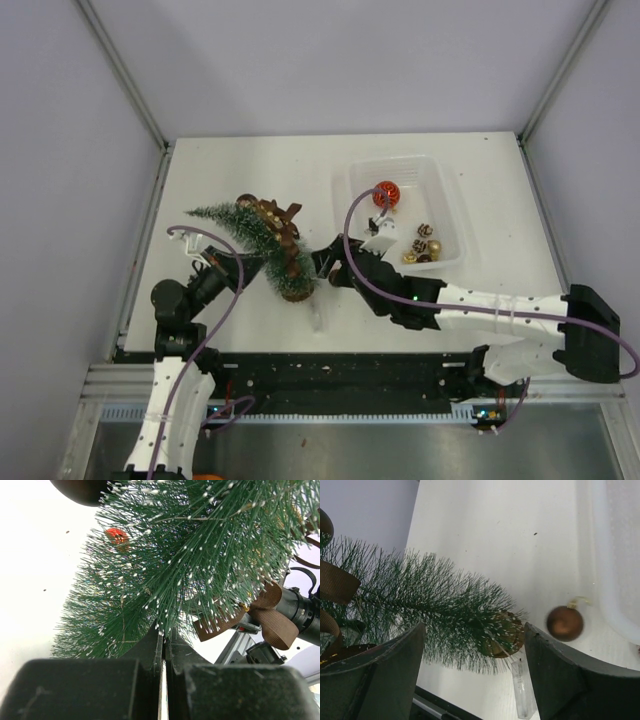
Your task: Decorate the small christmas tree
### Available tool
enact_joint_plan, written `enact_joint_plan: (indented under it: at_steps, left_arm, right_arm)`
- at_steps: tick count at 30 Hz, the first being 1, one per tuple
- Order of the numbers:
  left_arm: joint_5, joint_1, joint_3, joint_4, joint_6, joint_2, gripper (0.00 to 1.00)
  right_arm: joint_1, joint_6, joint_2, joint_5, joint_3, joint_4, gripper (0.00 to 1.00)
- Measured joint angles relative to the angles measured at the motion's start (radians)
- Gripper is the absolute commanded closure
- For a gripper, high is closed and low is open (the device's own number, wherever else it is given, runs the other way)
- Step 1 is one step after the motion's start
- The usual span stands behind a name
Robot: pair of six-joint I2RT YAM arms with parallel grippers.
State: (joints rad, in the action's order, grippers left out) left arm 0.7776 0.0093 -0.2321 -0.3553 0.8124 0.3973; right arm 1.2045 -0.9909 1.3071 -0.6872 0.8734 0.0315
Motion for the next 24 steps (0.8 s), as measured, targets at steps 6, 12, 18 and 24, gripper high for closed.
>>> enact_joint_plan:
  at_steps: [6, 12, 18, 24]
  left_arm:
    - [0.013, 0.000, 0.000, -0.003, -0.001, 0.000, 1.00]
    - [0.021, 0.000, 0.000, -0.003, -0.004, 0.000, 1.00]
    - [0.043, 0.000, 0.000, -0.007, -0.016, 0.000, 1.00]
    - [0.069, 0.000, 0.000, -0.011, -0.034, -0.002, 1.00]
  right_arm:
    - [-0.027, 0.058, -0.146, -0.016, -0.055, -0.052, 0.22]
    - [-0.298, 0.181, -0.200, -0.005, -0.026, -0.097, 0.19]
    - [-0.561, 0.324, 0.100, 0.050, 0.179, -0.165, 0.06]
    - [-0.635, 0.491, 0.415, 0.090, 0.357, -0.152, 0.01]
